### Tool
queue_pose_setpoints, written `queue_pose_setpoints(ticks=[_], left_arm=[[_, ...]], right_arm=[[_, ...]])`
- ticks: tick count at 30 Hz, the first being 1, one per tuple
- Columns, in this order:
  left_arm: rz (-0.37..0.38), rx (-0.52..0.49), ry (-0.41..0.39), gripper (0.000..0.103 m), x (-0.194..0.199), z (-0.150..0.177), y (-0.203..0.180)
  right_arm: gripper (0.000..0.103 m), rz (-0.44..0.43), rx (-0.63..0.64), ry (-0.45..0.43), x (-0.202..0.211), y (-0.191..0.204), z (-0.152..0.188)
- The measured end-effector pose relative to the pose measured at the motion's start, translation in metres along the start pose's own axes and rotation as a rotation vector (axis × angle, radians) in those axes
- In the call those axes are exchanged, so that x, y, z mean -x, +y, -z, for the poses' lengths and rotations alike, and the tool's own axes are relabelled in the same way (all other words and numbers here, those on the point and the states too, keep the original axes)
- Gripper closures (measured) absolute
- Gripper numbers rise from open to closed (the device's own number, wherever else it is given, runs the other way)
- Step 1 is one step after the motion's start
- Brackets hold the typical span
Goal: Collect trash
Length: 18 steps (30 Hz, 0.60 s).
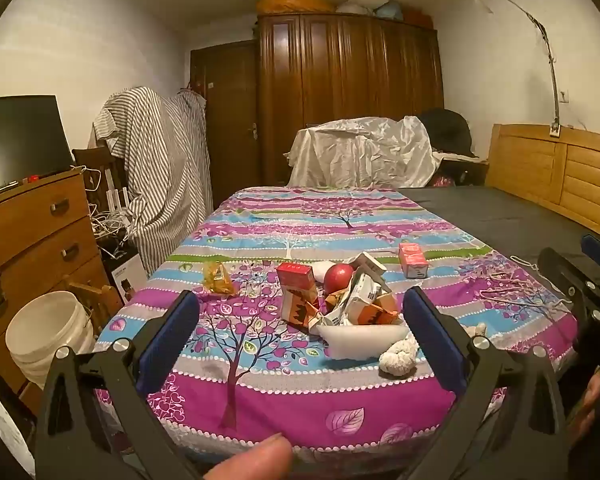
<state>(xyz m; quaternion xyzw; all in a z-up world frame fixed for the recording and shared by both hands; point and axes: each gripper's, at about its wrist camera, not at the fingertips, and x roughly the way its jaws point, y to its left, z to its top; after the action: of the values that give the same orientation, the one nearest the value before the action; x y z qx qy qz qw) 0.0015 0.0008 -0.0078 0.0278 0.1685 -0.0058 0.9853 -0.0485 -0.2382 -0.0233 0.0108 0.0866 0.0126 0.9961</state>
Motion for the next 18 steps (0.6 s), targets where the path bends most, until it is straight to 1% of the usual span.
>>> queue_pose_setpoints(ticks=[3, 4, 18], left_arm=[[0.000, -0.002, 0.005, 0.005, -0.001, -0.003, -0.002], [0.001, -0.001, 0.005, 0.005, -0.001, -0.003, -0.002], [0.003, 0.000, 0.010, 0.005, 0.000, -0.004, -0.004]], right_arm=[[0.004, 0.000, 0.000, 0.001, 0.000, -0.001, -0.001], [0.004, 0.000, -0.001, 0.002, -0.008, 0.001, 0.004], [0.004, -0.004, 0.002, -0.003, -0.012, 0.003, 0.003]])
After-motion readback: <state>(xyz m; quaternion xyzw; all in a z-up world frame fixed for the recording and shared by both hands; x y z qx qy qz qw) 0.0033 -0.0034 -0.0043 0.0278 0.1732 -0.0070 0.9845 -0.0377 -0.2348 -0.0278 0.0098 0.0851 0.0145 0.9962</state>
